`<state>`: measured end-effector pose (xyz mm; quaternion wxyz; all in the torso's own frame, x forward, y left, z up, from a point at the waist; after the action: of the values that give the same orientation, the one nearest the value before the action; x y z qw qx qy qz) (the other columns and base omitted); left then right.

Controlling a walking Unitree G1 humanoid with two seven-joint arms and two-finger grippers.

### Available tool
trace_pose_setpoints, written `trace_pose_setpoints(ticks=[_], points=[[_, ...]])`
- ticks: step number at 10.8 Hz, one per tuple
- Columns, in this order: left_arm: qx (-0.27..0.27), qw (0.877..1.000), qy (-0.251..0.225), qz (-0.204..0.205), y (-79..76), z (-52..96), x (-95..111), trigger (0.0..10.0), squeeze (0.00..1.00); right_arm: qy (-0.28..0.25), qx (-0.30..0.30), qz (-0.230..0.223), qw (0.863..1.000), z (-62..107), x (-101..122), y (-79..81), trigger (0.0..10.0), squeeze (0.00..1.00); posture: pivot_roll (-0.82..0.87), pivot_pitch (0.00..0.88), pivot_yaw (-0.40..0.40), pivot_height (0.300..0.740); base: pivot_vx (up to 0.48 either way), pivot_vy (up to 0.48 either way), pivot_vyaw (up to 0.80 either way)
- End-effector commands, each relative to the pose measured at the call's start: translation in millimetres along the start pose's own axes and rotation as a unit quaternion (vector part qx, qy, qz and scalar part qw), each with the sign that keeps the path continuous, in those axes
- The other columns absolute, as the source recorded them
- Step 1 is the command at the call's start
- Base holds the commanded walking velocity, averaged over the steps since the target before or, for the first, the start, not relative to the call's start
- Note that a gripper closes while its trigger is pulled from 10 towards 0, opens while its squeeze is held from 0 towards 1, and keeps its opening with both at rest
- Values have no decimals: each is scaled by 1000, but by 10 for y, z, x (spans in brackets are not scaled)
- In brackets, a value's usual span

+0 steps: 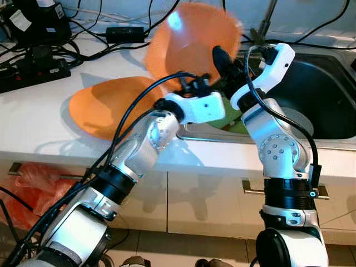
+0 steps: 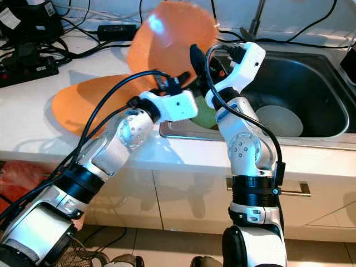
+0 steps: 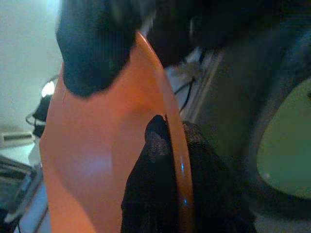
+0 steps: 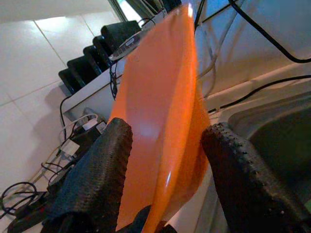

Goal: Kitchen organization

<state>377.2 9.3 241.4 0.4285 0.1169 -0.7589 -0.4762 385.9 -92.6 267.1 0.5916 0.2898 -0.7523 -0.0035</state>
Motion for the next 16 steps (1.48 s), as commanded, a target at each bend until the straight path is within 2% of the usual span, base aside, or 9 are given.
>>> trace_pose_setpoints(ticks=[1, 3, 9, 10, 16], points=[[2, 999, -36, -6, 44, -20, 179, 10000, 0, 10, -2, 0, 1000, 14, -54, -14, 10000, 0, 65, 72, -18, 740, 0, 0, 0], [0, 999, -38, -7, 42, -18, 180, 10000, 0, 7, -4, -1, 1000, 14, -48, -15, 0, 0, 65, 71, -19, 740, 0, 0, 0], [-15, 999, -42, -11, 1, -7, 177, 10000, 0, 7, -13, -3, 1000, 15, -49, -45, 0, 0, 65, 74, -18, 740, 0, 0, 0], [-20, 999, -43, -6, -15, -6, 178, 10000, 1000, 7, -15, -4, 1000, 16, -51, -53, 0, 0, 63, 73, -18, 740, 0, 0, 0], [-18, 999, -48, -11, -4, -3, 185, 10000, 1000, 6, -30, -6, 999, 21, -55, -112, 0, 0, 65, 71, -19, 740, 0, 0, 0]])
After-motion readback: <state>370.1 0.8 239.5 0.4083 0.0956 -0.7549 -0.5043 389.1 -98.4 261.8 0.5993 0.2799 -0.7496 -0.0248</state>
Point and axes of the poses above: a point about 5 cm out from each wrist's last joint towards the gripper, its own z axis pointing back from the gripper into the wrist, its own x axis along the axis of the wrist's last joint, y = z × x, the point moved 4 cm from there along -z, pointing out of the wrist towards the gripper, and after that the axes turned 11 degrees about z, right-handed, at the moved point
